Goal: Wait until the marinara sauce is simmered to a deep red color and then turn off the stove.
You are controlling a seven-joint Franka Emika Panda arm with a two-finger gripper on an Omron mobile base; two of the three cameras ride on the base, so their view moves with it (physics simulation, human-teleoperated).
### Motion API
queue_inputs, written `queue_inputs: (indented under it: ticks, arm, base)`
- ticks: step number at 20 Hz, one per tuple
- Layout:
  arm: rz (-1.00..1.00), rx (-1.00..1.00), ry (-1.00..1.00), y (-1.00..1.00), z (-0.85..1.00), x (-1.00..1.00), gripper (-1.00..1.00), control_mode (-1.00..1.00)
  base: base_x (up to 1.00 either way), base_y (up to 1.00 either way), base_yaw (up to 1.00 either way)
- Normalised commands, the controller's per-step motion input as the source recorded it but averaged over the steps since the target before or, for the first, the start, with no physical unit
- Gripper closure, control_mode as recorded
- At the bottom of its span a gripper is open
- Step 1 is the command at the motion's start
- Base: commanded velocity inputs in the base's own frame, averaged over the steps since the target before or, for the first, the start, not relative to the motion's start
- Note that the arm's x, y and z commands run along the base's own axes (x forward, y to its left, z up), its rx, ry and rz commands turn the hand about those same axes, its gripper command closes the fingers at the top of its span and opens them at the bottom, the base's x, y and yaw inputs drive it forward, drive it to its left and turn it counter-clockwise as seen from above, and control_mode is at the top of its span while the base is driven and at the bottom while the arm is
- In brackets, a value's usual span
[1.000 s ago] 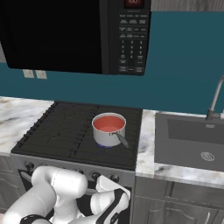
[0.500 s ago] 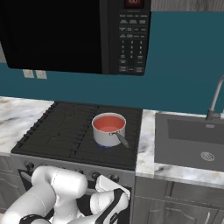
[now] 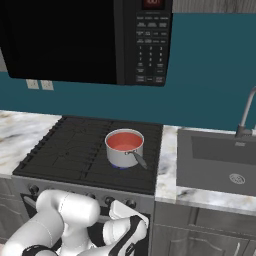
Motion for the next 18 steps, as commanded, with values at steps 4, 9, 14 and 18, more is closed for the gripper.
queue_inputs:
  ticks: [4, 9, 14, 18]
  arm:
    - [0.0, 0.0, 0.0, 0.0, 0.0, 0.0, 1.0, -1.0]
    - [-0.04, 0.21, 0.09, 0.0, -0.02, 0.0, 1.0, -1.0]
    - [-0.13, 0.4, 0.22, -0.03, -0.11, 0.0, 1.0, -1.0]
    - [-0.16, 0.48, 0.3, 0.0, -0.16, 0.0, 1.0, -1.0]
  base:
    - [0.0, 0.0, 0.0]
    - [0.0, 0.0, 0.0]
    - [0.0, 0.0, 0.0]
    - [0.0, 0.0, 0.0]
